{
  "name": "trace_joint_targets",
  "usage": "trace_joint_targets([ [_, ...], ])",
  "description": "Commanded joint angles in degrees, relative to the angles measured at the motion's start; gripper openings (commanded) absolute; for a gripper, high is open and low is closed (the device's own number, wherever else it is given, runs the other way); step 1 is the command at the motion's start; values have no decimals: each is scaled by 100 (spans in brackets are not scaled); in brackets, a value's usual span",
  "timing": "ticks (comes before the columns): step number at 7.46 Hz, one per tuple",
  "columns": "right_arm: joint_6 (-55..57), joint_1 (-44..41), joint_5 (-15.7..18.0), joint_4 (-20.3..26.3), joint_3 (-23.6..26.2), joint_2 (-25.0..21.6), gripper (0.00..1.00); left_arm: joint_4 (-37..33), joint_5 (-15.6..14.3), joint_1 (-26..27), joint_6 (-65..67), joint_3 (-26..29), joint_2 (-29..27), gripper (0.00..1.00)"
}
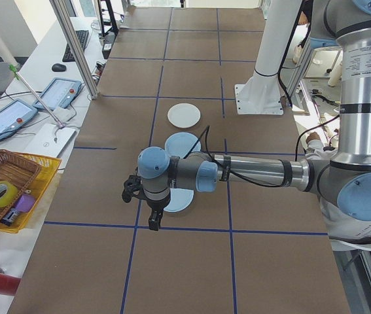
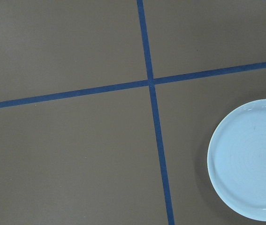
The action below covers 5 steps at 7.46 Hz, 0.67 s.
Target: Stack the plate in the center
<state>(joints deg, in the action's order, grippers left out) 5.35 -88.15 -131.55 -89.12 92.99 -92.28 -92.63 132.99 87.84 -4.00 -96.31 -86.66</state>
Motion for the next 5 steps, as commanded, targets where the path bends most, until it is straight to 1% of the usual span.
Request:
trace_joint_targets([
  [1,-7,0,-2,0,0,0,100,-1100,-1,-545,998,582,-26,100],
  [2,-7,0,-2,0,0,0,100,-2239,7,-861,1789,1109,-26,100],
  [3,1,0,-2,0,0,0,100,-2921,8,-1134,2406,1392,-61,100],
  [5,-7,0,-2,0,0,0,100,-3051,25,-1566,2965,1404,-123,100],
])
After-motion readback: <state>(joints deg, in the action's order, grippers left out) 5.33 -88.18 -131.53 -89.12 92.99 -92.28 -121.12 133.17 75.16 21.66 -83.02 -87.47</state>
